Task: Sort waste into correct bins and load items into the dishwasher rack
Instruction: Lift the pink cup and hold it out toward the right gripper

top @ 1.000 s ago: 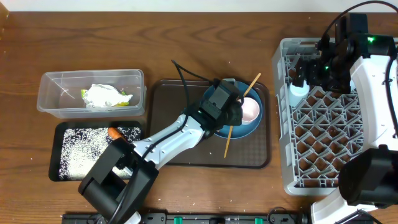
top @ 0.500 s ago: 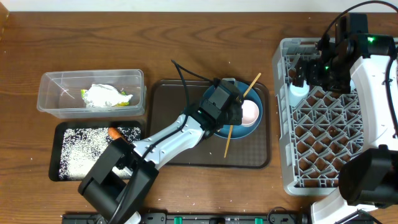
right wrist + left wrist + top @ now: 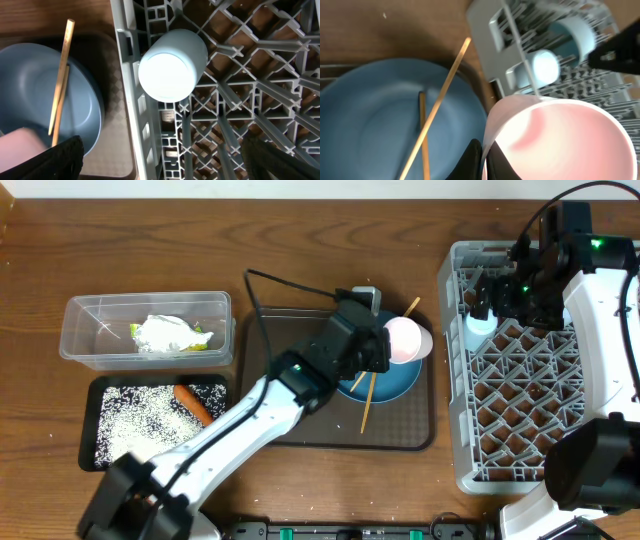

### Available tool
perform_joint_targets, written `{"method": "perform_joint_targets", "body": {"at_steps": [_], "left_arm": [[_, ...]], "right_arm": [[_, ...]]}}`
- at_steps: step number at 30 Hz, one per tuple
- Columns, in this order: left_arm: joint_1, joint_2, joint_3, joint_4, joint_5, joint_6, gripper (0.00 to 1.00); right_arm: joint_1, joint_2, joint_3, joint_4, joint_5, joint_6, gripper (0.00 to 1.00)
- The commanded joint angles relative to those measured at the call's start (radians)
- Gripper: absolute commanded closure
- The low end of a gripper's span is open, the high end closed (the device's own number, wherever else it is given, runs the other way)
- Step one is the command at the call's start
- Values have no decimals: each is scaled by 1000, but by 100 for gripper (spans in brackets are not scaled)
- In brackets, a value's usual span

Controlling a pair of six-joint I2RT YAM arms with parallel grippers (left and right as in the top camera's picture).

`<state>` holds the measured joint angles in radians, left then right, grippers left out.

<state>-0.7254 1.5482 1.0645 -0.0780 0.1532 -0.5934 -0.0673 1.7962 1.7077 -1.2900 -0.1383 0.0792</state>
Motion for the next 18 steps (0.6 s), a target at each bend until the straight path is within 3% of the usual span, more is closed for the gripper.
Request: {"method": "perform_joint_targets", "body": {"at_steps": [1, 7, 18], "left_arm": [[2, -71, 21, -32, -5, 35, 94], [7, -144, 21, -95, 18, 47, 94], [179, -189, 21, -100, 613, 61, 93]], "right_arm": [[-3, -23, 22, -1, -4, -9, 1], [-3, -23, 22, -1, -4, -9, 1], [-3, -23, 22, -1, -6, -5, 1]]}}
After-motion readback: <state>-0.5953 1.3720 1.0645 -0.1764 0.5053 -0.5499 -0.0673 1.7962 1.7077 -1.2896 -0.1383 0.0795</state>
